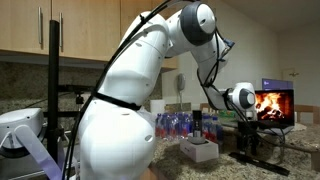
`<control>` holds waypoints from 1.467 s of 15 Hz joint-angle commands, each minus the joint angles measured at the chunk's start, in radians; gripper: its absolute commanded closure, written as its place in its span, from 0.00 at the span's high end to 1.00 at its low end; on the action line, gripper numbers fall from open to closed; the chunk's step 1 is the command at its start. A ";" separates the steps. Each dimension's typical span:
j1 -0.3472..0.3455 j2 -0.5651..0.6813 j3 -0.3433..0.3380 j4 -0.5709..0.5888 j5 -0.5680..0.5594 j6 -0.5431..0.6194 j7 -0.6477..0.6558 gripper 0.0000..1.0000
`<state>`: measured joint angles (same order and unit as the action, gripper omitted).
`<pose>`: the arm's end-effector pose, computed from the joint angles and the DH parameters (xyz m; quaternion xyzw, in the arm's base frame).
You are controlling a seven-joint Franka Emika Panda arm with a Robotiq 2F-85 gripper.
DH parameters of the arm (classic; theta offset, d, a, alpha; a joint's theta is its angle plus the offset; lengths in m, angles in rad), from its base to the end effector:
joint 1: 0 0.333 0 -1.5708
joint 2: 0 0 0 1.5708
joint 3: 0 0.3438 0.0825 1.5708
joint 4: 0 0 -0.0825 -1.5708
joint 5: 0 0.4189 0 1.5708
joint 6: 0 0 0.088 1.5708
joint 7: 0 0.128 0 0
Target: Pick up the marker, seal tape and remote and put them on the box
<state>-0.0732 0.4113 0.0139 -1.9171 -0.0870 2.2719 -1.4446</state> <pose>0.6534 -0.0427 0.2546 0.7504 0.6597 -0.0408 0.0024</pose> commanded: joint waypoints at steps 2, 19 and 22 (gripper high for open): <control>-0.003 0.035 0.007 0.003 -0.033 0.074 0.011 1.00; 0.005 -0.043 0.023 -0.065 -0.047 0.055 0.044 0.18; 0.037 -0.175 0.015 -0.143 -0.048 -0.012 0.208 0.18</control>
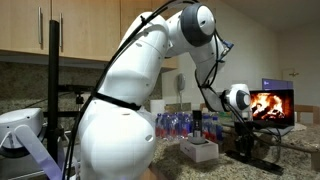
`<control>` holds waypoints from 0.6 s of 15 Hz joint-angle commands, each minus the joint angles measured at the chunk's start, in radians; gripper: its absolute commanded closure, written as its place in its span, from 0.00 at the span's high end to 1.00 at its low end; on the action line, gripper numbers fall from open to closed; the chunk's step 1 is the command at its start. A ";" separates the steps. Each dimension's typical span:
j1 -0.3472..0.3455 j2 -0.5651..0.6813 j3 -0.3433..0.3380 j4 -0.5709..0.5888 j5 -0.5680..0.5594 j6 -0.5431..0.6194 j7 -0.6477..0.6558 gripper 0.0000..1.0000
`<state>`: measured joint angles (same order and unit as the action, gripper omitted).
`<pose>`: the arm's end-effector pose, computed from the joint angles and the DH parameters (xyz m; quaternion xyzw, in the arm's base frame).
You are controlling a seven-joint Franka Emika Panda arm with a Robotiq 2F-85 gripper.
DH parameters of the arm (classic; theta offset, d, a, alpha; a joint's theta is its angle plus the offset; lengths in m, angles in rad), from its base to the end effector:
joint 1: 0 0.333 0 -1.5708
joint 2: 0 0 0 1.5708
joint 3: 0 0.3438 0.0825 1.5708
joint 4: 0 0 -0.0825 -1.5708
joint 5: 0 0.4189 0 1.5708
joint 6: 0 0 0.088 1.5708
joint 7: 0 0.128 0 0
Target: Pick up the marker, seal tape and remote and put them on the box
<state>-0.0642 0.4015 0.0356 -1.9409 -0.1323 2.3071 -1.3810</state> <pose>0.6513 -0.0241 0.2535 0.7509 0.6589 -0.0398 0.0202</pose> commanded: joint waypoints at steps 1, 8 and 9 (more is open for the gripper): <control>0.033 -0.214 -0.009 -0.138 0.003 -0.072 0.209 0.18; 0.035 -0.524 -0.032 -0.153 -0.001 -0.362 0.540 0.18; 0.037 -0.554 -0.034 -0.146 -0.006 -0.389 0.587 0.18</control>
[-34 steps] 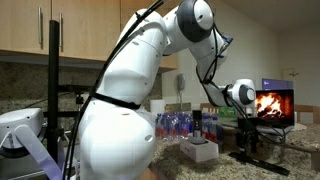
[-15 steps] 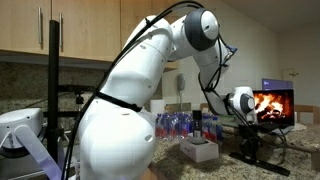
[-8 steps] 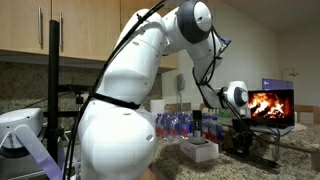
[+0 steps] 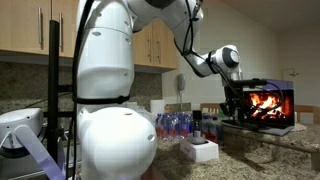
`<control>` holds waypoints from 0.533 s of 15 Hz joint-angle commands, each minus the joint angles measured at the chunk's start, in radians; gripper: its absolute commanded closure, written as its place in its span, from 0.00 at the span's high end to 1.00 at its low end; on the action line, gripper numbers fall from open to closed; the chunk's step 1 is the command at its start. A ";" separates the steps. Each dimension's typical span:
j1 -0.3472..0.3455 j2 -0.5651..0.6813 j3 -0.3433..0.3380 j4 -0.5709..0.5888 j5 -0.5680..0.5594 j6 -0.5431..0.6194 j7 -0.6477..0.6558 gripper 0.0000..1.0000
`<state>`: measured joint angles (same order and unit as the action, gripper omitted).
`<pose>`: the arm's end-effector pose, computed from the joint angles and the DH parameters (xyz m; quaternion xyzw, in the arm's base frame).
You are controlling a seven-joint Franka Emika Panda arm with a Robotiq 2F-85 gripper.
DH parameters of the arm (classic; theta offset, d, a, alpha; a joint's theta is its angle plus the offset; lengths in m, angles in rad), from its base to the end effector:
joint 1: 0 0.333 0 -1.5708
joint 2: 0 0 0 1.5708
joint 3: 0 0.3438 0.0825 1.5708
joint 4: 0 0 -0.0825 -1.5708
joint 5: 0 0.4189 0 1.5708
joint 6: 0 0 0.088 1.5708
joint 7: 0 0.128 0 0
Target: Pick up the marker, seal tape and remote and put them on the box
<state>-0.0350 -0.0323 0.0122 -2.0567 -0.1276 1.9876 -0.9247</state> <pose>0.5672 -0.0233 0.4393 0.8863 0.4590 -0.0428 0.0432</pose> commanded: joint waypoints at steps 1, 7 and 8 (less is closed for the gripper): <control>0.012 -0.138 -0.011 -0.005 -0.002 -0.104 0.146 0.18; 0.076 -0.187 0.029 0.080 0.002 -0.166 0.298 0.17; 0.099 -0.173 0.048 0.103 0.004 -0.168 0.334 0.17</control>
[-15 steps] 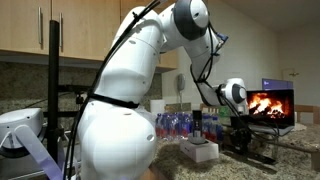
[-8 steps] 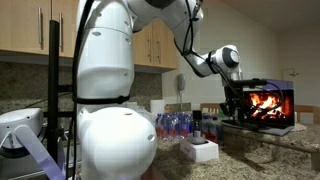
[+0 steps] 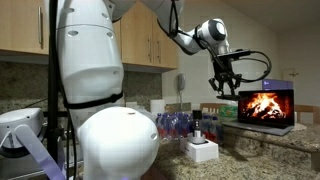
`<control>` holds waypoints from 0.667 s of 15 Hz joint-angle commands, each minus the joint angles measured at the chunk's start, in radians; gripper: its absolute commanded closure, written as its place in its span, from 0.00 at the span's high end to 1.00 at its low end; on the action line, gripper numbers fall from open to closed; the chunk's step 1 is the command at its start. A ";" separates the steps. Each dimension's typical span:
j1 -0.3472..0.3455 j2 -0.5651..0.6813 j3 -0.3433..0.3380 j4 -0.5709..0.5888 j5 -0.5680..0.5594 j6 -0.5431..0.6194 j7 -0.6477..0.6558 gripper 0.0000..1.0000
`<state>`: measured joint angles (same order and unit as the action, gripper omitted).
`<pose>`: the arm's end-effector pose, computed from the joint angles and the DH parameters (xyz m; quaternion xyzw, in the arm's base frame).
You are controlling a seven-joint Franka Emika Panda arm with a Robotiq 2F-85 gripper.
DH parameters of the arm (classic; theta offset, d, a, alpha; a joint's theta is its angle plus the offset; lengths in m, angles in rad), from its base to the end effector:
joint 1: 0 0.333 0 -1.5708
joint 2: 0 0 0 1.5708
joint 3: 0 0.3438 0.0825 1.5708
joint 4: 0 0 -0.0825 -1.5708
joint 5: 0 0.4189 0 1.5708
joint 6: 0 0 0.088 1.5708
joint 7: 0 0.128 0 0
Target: Pick up the marker, seal tape and remote and put them on the box
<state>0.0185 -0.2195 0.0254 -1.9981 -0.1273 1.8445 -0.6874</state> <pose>0.5290 0.0115 0.5597 0.9260 0.3705 0.0107 0.0716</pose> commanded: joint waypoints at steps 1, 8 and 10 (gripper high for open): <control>0.066 0.031 0.053 0.067 0.006 -0.022 0.132 0.17; 0.185 0.291 0.195 0.334 -0.054 -0.068 0.473 0.17; 0.205 0.361 0.202 0.394 -0.054 -0.132 0.533 0.17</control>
<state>0.2036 0.0274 0.2168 -1.7229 -0.1529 1.8074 -0.2397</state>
